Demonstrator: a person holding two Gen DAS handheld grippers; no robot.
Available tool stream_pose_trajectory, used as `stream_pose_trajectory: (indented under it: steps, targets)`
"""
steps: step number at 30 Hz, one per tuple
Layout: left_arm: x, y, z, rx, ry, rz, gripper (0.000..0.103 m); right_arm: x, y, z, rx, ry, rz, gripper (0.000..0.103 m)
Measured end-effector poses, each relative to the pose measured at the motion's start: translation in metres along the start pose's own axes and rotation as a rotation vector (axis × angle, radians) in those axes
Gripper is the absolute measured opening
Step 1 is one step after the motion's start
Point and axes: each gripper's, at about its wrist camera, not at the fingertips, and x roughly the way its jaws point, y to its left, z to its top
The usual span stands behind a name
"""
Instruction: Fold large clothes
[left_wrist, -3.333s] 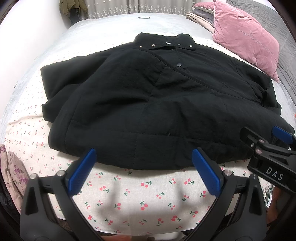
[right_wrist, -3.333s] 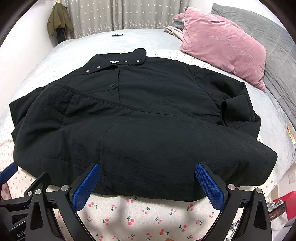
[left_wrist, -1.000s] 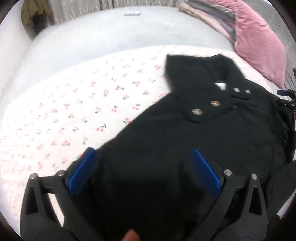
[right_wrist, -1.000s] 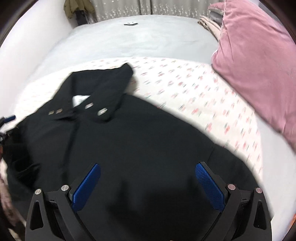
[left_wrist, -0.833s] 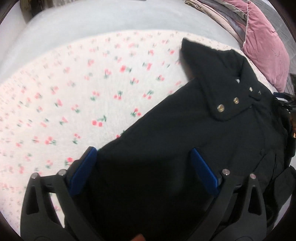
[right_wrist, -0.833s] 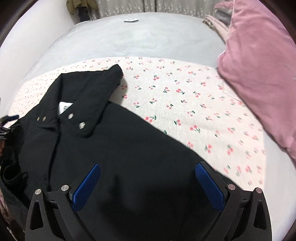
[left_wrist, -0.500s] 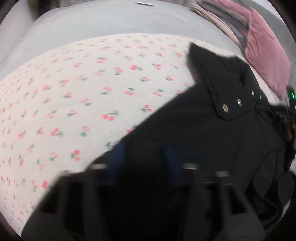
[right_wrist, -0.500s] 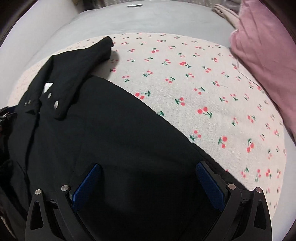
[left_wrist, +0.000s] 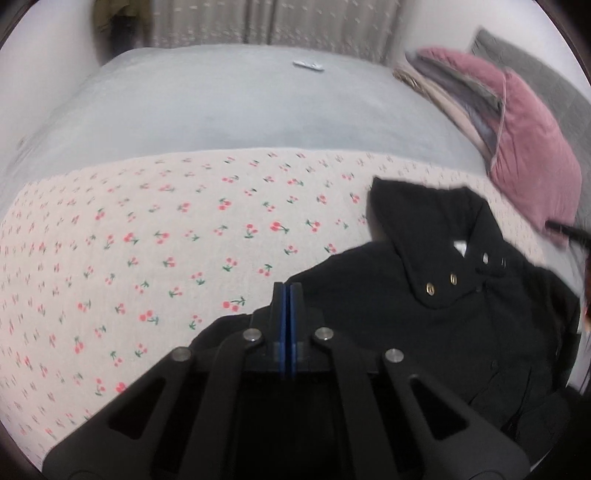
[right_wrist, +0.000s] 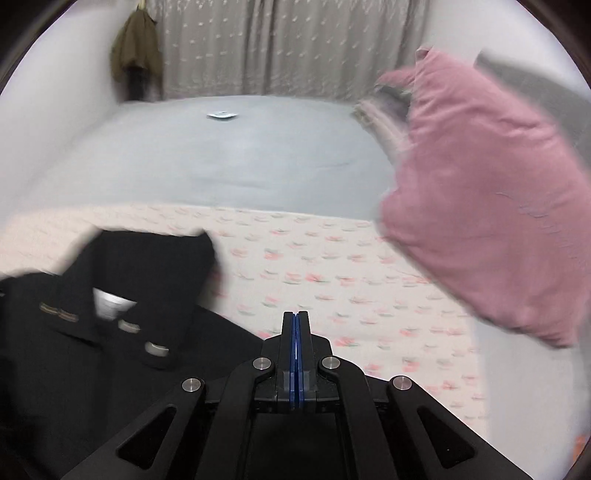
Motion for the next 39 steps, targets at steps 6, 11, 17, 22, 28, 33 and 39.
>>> stream_pose_trajectory:
  steps: [6,11,17,22,28,33,39]
  targets:
    - [0.011,0.012,-0.017,0.075,0.044,-0.052,0.035,0.017,-0.022,-0.018,-0.047,0.111,0.196,0.043]
    - [0.034,0.034,-0.028,0.059,0.125,-0.088,0.066,0.036,-0.041,-0.044,-0.082,0.168,0.106,0.077]
    - [0.048,0.049,-0.035,-0.013,0.135,-0.201,0.068,0.079,-0.065,-0.063,-0.048,0.288,0.166,0.079]
    - [0.040,0.038,-0.046,-0.011,0.134,-0.238,0.038,0.079,-0.050,-0.076,-0.081,0.191,0.146,0.082]
    - [0.019,0.023,-0.056,-0.094,0.033,-0.181,0.016,0.058,-0.008,-0.089,-0.100,0.156,0.099,0.014]
    - [-0.031,0.009,-0.039,-0.069,-0.140,-0.142,0.015,0.007,0.024,-0.087,-0.153,-0.069,-0.123,0.010]
    - [-0.052,-0.002,0.010,-0.045,-0.288,-0.072,0.015,-0.035,0.011,-0.040,-0.102,-0.281,-0.223,0.009]
